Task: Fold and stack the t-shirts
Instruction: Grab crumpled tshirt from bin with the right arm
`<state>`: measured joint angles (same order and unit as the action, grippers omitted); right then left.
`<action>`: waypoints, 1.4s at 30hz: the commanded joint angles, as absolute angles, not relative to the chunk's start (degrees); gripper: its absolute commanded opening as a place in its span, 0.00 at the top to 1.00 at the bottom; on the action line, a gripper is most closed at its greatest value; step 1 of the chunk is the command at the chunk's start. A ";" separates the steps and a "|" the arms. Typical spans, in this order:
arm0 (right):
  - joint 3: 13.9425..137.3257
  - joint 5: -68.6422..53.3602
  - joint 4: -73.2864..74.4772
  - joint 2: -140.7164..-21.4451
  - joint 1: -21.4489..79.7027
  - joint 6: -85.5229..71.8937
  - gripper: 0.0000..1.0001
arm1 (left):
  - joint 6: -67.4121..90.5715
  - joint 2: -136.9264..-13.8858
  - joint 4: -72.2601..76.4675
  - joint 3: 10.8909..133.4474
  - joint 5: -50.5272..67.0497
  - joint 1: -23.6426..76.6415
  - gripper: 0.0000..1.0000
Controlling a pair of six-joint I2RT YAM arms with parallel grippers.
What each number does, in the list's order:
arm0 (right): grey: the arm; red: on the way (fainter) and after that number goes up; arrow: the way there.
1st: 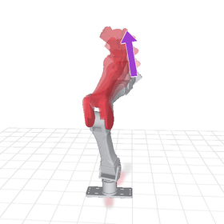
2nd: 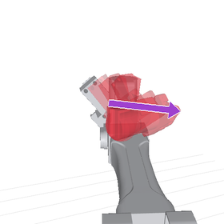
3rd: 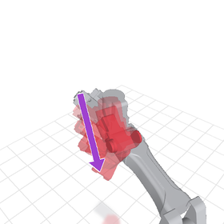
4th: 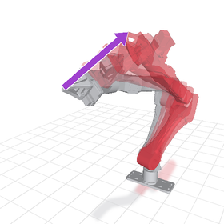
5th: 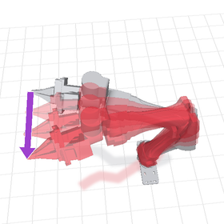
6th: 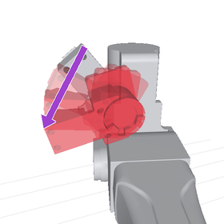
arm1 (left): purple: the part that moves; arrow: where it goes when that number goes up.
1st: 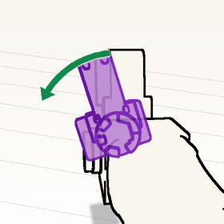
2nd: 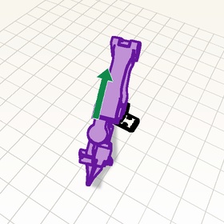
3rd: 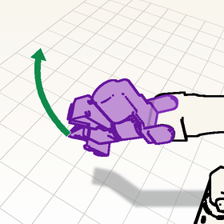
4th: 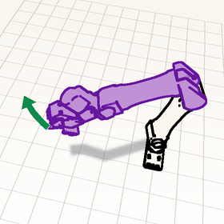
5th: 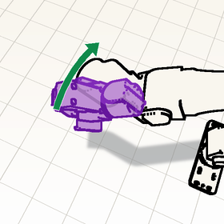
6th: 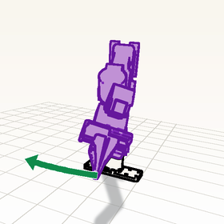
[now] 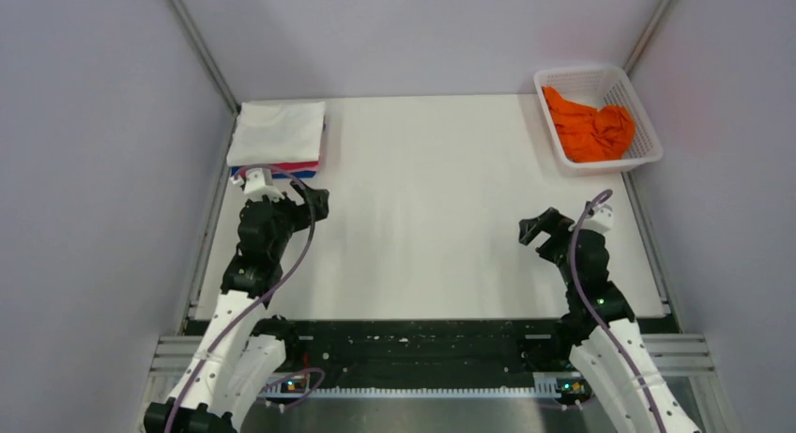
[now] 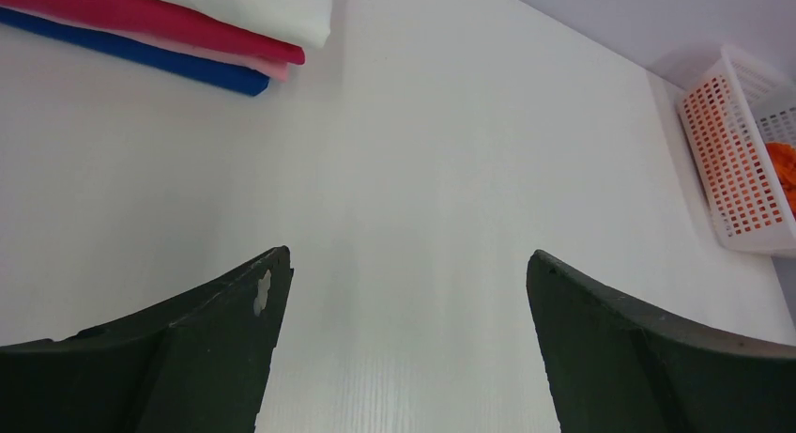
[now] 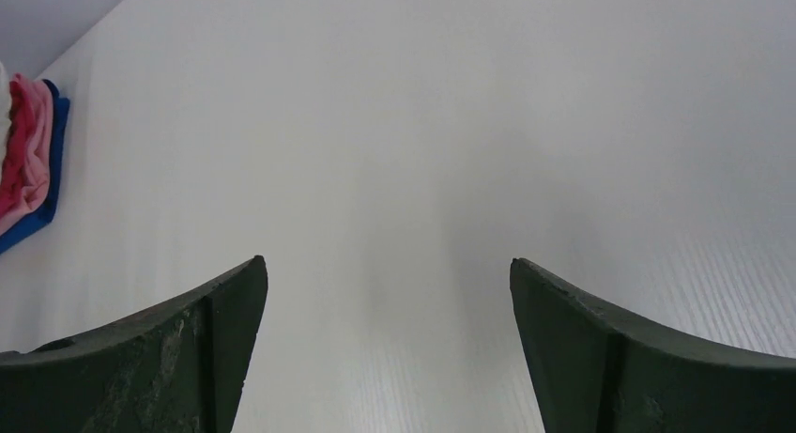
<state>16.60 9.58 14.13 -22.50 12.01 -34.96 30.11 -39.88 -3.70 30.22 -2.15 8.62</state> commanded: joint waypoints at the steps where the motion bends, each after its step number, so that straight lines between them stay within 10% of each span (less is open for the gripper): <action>1: 23.09 11.51 8.90 -29.00 12.50 -33.25 0.01 | 29.71 -39.70 0.81 31.35 -1.42 8.61 0.01; 33: 129.81 13.91 34.27 -142.75 -11.95 -15.79 0.14 | 25.83 -53.58 2.22 37.54 -4.92 8.61 0.01; 36: 131.85 11.81 35.18 -146.19 -11.93 -14.80 0.29 | 25.68 -53.70 2.00 37.65 -5.09 8.61 0.01; 39: 132.07 11.15 35.39 -146.31 -11.95 -14.44 0.77 | 25.66 -53.18 1.23 38.04 -5.01 8.61 0.01; 42: 134.38 10.95 35.49 -142.94 -11.95 -12.46 1.00 | 26.02 -51.52 0.34 38.32 -4.15 8.61 0.01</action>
